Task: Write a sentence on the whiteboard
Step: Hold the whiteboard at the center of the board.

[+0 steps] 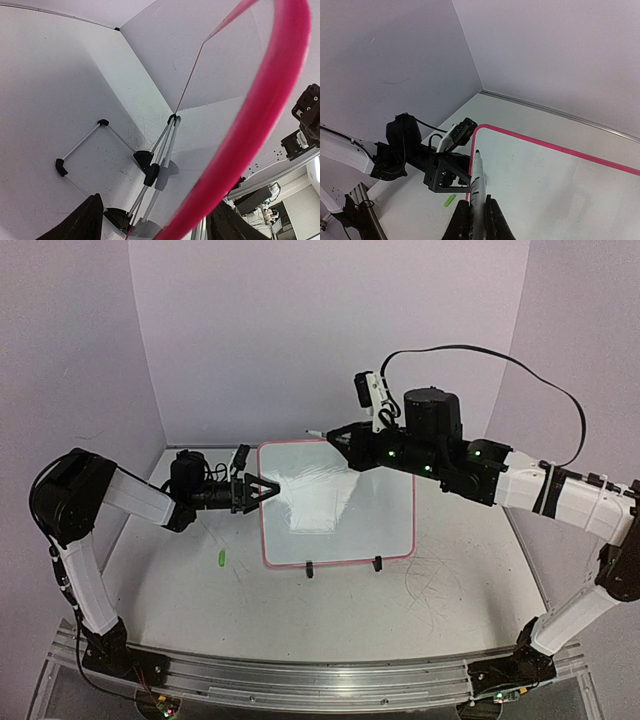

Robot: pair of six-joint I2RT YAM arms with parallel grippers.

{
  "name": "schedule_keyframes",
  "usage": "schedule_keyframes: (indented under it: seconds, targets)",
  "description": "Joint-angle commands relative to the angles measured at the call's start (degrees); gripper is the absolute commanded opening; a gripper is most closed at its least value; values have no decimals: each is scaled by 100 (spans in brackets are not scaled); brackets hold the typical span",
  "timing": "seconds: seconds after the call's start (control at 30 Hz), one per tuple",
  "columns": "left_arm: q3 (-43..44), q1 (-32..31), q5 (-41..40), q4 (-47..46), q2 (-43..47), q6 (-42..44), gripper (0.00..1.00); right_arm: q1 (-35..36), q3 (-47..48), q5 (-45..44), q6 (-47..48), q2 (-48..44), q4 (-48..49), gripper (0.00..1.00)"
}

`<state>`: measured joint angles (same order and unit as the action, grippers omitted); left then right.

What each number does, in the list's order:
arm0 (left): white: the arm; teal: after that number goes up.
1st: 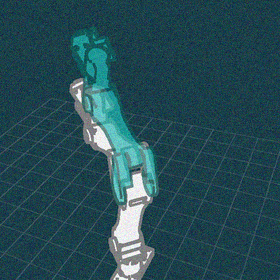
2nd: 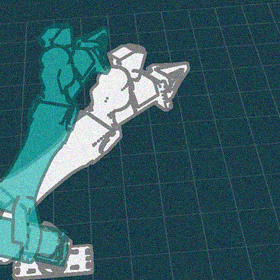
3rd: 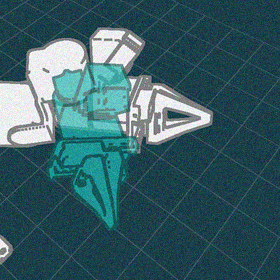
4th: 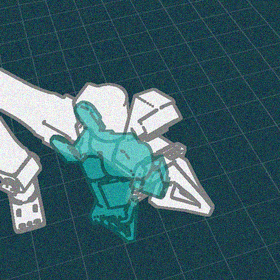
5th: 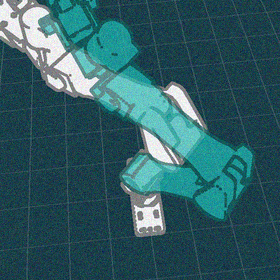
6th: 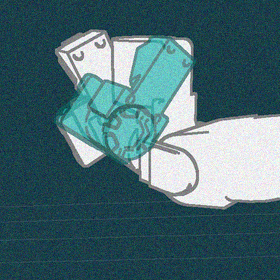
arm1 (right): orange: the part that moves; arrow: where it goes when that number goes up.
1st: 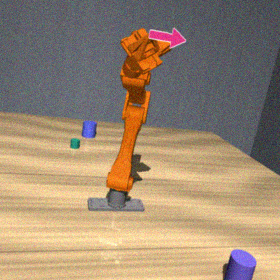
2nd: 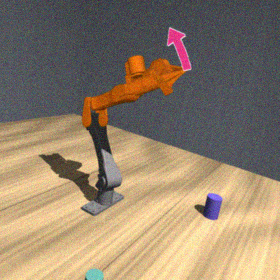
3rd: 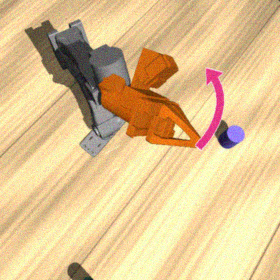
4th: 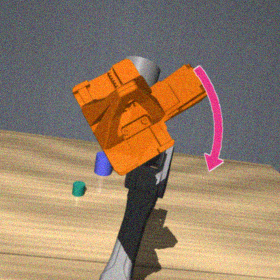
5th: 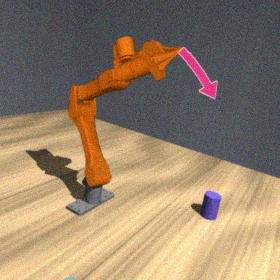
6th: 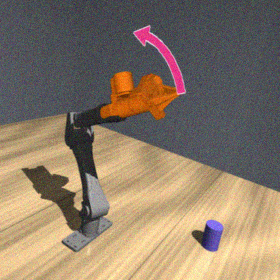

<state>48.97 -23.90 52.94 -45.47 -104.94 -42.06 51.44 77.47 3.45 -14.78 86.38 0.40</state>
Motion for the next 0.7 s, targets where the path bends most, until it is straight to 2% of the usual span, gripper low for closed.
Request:
schedule_keyframes:
  seconds: [0.0, 0.17, 0.33, 0.43, 0.67]
  targets:
    - [297, 12, 247, -360, -117, 11, 70, 40, 25, -2, 107, -233, 276, 0]
    - [286, 8, 385, -453, -141, -7, 63, 99, 133, 46, 189, -31, 244, 0]
    - [-63, 16, 532, -535, 139, 146, 66, 248, 415, 147, 304, 316, 103, 0]
    - [-191, 25, 553, -633, 200, 152, 64, 323, 543, 202, 353, 512, 76, 0]
    - [-344, 42, 532, -839, 177, 93, 49, 438, 825, 71, 379, 905, -36, 0]
